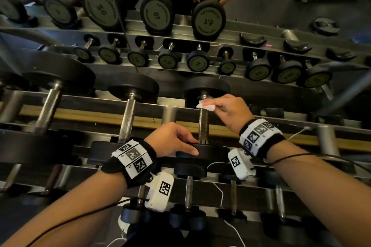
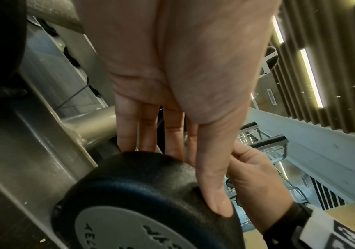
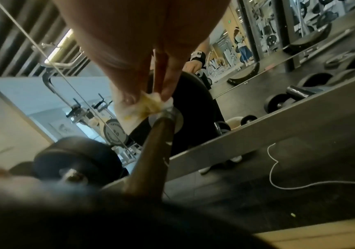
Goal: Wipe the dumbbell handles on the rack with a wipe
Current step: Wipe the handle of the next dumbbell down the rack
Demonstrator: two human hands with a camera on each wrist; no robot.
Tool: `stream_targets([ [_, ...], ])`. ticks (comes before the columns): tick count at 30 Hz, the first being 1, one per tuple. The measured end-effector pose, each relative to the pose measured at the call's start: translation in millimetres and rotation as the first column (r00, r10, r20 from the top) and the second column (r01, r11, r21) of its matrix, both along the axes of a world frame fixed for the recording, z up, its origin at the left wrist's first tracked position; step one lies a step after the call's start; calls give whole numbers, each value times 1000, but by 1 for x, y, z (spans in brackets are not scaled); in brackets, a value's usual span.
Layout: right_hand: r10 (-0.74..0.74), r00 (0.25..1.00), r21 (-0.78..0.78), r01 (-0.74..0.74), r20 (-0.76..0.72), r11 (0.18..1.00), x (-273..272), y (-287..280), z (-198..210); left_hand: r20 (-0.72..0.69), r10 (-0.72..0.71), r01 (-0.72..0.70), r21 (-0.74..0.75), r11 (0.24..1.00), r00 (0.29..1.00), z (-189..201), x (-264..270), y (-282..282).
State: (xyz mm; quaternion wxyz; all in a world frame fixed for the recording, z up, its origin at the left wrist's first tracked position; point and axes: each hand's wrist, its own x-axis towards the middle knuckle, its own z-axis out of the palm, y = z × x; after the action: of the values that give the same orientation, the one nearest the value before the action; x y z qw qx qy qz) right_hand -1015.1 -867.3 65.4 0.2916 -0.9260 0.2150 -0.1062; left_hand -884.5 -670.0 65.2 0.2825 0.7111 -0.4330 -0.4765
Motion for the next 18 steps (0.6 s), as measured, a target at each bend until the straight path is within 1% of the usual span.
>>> stream_targets([
  [1, 18, 999, -49, -19, -26, 999, 2, 1, -3, 0, 4, -4, -1, 1000, 1000, 0, 0, 0],
  [2, 42, 997, -64, -46, -61, 997, 3, 3, -6, 0, 7, -7, -2, 1000, 1000, -1, 0, 0],
  [5, 103, 985, 11, -103, -141, 995, -4, 5, -14, -16, 17, -17, 2, 1000, 1000, -1, -1, 0],
  [6, 145, 980, 26, -143, -139, 989, -8, 5, -14, -20, 19, -19, 1, 1000, 1000, 0, -1, 0],
  [8, 277, 949, 50, -272, -150, 961, -13, 4, -11, -24, 17, -17, 0, 1000, 1000, 2, -1, -1],
  [10, 380, 899, 181, -345, -220, 921, -19, 5, -7, -34, 9, -9, 8, 1000, 999, 5, -1, -2],
  [12, 404, 868, 344, -300, -287, 890, -29, 5, -8, -42, 15, -14, 8, 1000, 999, 6, -3, -1],
  [13, 376, 879, 397, -246, -293, 884, -34, 4, -8, -43, 21, -21, 4, 1000, 999, 6, -3, 0],
  [14, 310, 912, 444, -168, -268, 880, -38, 2, -8, -43, 26, -26, 1, 1000, 999, 5, -4, 1],
  [16, 73, 985, 492, 13, -156, 871, -41, -4, -9, -42, 28, -27, 2, 1000, 999, 4, -3, 2],
  [17, -71, 992, 492, 111, -101, 863, -40, -8, -9, -42, 28, -28, 3, 1000, 999, 3, -3, 1],
  [18, -207, 976, 500, 212, -65, 840, -37, -12, -11, -42, 33, -32, 4, 999, 999, 3, -2, 1],
])
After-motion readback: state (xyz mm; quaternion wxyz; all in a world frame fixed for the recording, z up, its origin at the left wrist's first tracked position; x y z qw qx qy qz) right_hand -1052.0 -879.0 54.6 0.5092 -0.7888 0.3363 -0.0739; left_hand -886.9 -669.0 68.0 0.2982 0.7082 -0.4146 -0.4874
